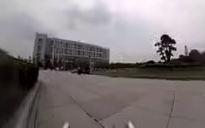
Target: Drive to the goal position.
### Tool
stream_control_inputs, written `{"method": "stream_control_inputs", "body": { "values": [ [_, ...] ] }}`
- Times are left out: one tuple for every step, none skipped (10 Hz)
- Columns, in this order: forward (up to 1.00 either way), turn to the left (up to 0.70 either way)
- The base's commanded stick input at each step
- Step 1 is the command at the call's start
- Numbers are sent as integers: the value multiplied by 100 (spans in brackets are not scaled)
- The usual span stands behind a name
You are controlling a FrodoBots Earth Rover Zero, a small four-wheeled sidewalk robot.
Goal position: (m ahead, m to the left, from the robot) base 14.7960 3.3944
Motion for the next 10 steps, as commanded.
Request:
{"method": "stream_control_inputs", "body": {
  "values": [
    [0,0],
    [0,0],
    [0,0],
    [0,0],
    [0,0],
    [12,0],
    [37,0],
    [68,0],
    [85,0],
    [85,0]
  ]
}}
